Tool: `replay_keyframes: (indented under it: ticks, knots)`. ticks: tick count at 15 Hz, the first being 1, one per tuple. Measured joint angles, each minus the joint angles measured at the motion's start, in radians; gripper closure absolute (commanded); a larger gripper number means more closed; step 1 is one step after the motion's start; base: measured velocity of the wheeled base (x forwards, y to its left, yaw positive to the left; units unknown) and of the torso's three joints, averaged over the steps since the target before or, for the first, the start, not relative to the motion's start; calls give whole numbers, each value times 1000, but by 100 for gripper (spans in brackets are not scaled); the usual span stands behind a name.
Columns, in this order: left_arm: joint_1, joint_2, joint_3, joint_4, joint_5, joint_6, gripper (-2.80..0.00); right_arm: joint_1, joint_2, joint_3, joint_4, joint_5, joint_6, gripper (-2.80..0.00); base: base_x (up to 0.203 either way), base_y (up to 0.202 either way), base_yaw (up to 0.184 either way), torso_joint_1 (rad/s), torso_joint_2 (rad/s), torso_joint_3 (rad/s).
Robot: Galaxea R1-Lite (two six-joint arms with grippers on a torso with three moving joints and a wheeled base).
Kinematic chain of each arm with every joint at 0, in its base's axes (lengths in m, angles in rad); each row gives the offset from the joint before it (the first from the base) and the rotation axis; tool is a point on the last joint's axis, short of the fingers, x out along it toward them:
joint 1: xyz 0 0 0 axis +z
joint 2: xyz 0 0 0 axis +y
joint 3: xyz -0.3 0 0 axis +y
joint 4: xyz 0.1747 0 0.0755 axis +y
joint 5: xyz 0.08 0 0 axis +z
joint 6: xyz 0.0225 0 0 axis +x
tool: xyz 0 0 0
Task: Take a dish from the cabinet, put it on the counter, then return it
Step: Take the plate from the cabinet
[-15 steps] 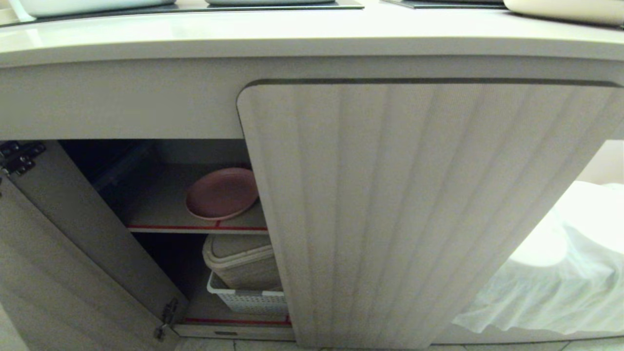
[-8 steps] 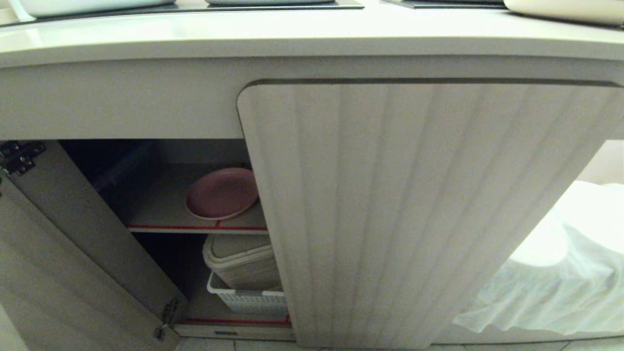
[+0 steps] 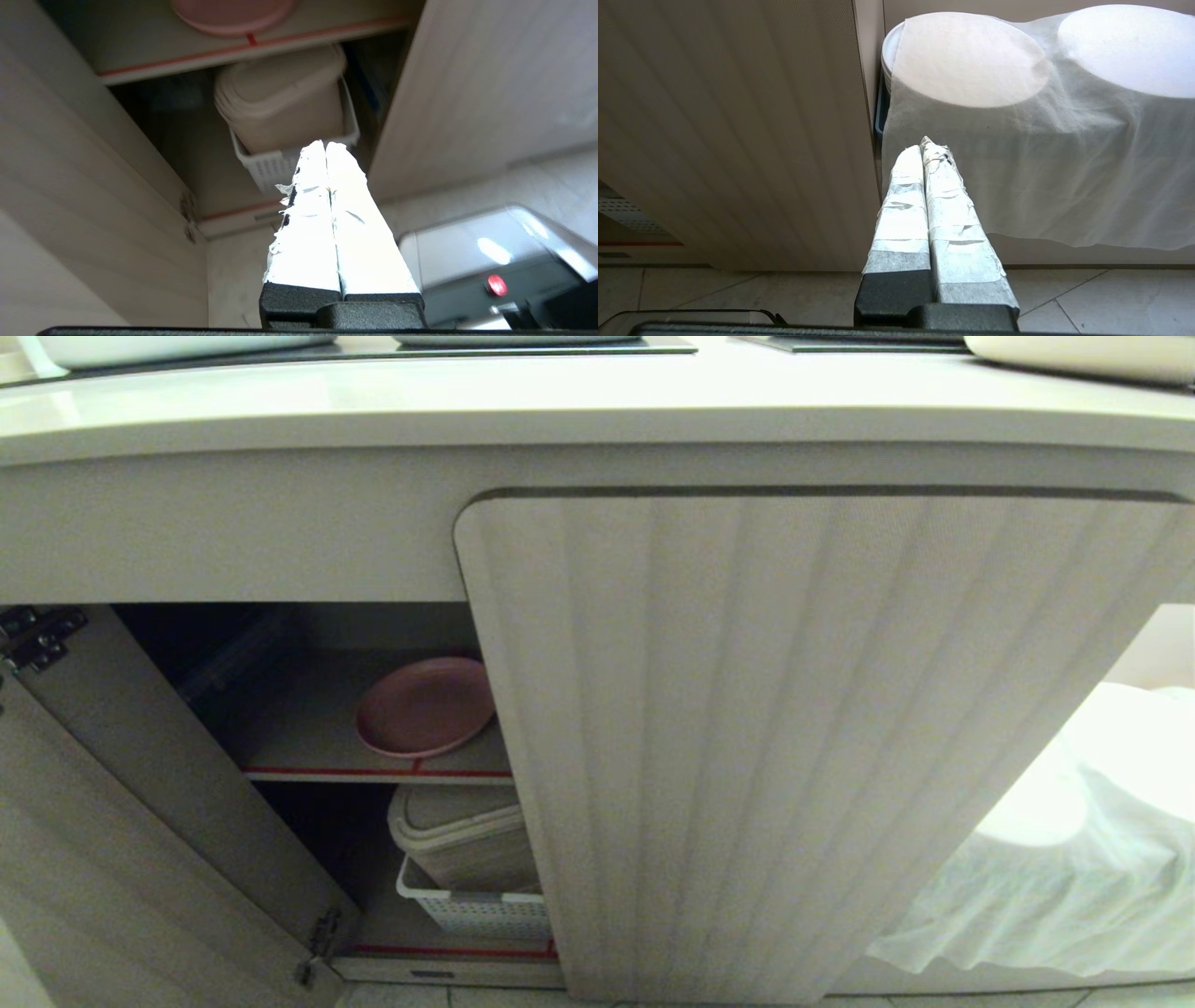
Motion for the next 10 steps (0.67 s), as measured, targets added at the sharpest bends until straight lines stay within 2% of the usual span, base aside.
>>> replay_keyframes:
  ticks: [6,10]
  knots:
    - [-3,235,-26,-3,-13,92,0,0,0,0,0,0,0,0,0,0,0,0,0,0]
    - [-2,361,-31,-18,-7,104,0,0,0,0,0,0,0,0,0,0,0,0,0,0]
